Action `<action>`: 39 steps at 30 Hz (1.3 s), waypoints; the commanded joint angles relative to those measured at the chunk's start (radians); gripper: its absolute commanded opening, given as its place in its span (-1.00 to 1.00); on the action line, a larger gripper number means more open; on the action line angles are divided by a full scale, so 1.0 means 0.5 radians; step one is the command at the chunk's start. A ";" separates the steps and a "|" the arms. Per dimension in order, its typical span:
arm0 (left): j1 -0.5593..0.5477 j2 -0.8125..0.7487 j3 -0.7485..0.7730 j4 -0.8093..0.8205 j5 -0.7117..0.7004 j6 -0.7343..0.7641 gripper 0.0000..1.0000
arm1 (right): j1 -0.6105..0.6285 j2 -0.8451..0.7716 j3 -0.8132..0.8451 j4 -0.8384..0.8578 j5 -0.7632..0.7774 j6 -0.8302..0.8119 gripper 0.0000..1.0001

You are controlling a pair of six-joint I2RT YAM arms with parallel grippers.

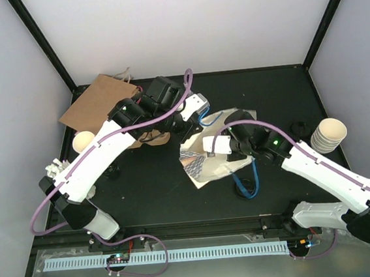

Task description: Pack the takeout coffee

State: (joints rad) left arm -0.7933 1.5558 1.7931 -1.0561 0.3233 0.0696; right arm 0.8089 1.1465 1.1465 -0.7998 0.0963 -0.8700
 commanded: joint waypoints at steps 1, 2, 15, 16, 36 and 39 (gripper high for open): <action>-0.011 -0.083 0.075 -0.142 0.150 0.041 -0.97 | 0.023 -0.045 -0.139 0.177 0.179 -0.491 -0.98; -0.012 -0.084 0.074 -0.160 0.171 0.044 -0.97 | 0.023 -0.057 -0.173 0.246 0.203 -0.536 -0.98; -0.042 -0.111 0.061 -0.130 0.423 0.076 -0.97 | 0.033 0.074 -0.319 0.533 0.189 -0.778 -0.98; -0.045 -0.120 0.062 -0.110 0.450 0.082 -0.97 | 0.034 0.089 -0.320 0.514 0.167 -0.795 -0.98; -0.061 -0.164 0.196 -0.230 0.180 0.217 -0.97 | 0.034 0.519 0.294 -0.487 -0.642 -0.703 -0.98; -0.062 -0.163 0.204 -0.210 -0.008 0.230 -0.97 | 0.033 0.533 0.336 -0.587 -0.713 -0.673 -0.98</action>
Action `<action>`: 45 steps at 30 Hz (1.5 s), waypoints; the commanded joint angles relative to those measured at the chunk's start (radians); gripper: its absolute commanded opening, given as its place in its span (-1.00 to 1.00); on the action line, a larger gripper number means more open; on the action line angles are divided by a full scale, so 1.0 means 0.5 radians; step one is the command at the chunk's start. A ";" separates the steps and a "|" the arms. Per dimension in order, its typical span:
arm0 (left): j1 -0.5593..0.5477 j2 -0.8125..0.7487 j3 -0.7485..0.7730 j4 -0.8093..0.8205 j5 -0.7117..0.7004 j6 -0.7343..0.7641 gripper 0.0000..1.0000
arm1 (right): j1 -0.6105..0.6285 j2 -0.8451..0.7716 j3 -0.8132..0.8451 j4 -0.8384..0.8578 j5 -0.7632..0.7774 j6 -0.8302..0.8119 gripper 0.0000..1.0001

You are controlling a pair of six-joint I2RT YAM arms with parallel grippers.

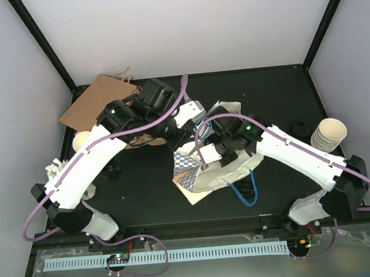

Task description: Pack the takeout coffee

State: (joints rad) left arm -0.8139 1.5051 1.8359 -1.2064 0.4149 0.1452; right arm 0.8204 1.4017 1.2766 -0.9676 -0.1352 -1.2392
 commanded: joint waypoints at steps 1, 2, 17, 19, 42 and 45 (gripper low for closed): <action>-0.023 -0.059 0.124 0.100 -0.254 0.081 -0.97 | 0.011 0.028 0.083 -0.287 -0.259 0.083 -0.98; -0.022 -0.050 0.139 0.100 -0.314 0.082 -0.97 | 0.011 0.035 0.090 -0.319 -0.273 0.096 -0.98; -0.088 0.125 0.317 0.202 -0.876 0.225 -0.97 | 0.030 0.147 0.245 -0.749 -0.549 0.311 -0.98; -0.099 0.128 0.312 0.219 -0.909 0.242 -0.97 | 0.044 0.160 0.261 -0.802 -0.563 0.321 -0.98; -0.169 0.176 0.089 0.377 -1.185 0.326 -0.97 | 0.097 0.276 0.607 -1.103 -0.943 0.661 -0.98; -0.176 0.195 0.081 0.385 -1.283 0.332 -0.97 | 0.104 0.294 0.639 -1.103 -0.939 0.722 -0.98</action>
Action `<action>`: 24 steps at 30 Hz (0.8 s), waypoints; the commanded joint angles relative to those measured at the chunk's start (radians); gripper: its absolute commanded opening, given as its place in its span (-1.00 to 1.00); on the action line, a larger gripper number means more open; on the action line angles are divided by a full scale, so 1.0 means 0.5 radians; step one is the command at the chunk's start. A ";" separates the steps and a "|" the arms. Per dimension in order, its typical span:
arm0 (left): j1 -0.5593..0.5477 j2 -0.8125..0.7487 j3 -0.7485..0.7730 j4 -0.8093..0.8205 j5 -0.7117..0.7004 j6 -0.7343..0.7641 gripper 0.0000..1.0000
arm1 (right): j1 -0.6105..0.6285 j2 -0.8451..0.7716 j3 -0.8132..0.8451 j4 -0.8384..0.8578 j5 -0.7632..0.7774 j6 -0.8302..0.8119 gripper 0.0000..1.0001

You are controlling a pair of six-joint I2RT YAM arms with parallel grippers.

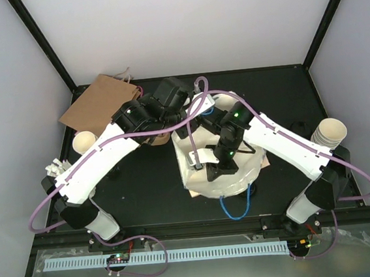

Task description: Pack the takeout coffee

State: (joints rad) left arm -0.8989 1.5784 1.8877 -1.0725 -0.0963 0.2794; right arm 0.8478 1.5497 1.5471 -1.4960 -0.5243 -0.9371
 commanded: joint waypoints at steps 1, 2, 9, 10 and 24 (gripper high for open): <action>-0.009 0.054 -0.023 0.117 -0.292 0.062 -0.97 | 0.051 -0.001 0.096 -0.045 -0.133 0.133 -0.98; -0.010 0.060 -0.023 0.114 -0.316 0.055 -0.97 | 0.051 -0.003 0.095 -0.039 -0.087 0.149 -0.98; -0.015 0.084 -0.045 0.106 -0.314 0.012 -0.97 | 0.056 -0.157 -0.021 0.366 0.472 0.389 -0.98; -0.015 0.086 -0.047 0.105 -0.303 0.005 -0.97 | 0.055 -0.197 -0.063 0.460 0.524 0.406 -0.98; 0.028 0.297 0.066 0.050 -0.394 -0.309 -0.97 | 0.055 -0.694 -0.178 1.354 0.976 1.525 -0.78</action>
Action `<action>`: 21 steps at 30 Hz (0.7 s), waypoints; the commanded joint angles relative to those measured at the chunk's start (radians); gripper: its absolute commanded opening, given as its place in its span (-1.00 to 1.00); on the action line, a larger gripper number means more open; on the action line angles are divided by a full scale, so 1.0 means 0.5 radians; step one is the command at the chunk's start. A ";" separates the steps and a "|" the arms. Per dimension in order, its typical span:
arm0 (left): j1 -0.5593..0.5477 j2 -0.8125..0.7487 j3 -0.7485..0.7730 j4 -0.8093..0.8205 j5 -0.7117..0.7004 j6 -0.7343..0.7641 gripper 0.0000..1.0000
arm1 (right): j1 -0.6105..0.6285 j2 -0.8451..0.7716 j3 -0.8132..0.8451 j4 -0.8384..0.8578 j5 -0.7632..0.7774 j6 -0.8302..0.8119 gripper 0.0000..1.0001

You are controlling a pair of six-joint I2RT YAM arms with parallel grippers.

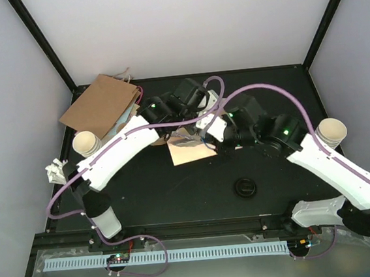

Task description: Pack the takeout coffee

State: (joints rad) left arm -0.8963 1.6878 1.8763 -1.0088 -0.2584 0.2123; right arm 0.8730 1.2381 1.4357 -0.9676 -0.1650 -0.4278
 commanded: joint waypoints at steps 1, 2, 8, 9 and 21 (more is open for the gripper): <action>0.032 0.093 0.112 -0.090 -0.060 -0.207 -0.97 | 0.005 -0.095 0.044 0.305 0.347 0.628 -0.75; 0.041 0.106 0.134 -0.098 -0.052 -0.237 -0.97 | 0.006 -0.120 0.046 0.306 0.452 0.757 -0.69; 0.078 0.107 0.171 -0.046 0.010 -0.325 -0.97 | 0.002 -0.274 0.106 0.145 0.932 1.357 -0.21; 0.084 0.102 0.170 -0.032 0.034 -0.333 -0.97 | 0.001 -0.318 0.091 0.136 0.987 1.394 -0.17; 0.298 0.035 0.302 0.058 0.352 -0.622 -0.97 | -0.696 -0.698 -0.290 0.317 0.877 1.626 -0.19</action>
State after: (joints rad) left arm -0.7925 1.7573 1.9587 -1.0199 -0.1543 -0.0170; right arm 0.6228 0.9470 1.3552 -0.8707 0.3103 0.3172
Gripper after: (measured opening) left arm 0.018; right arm 0.418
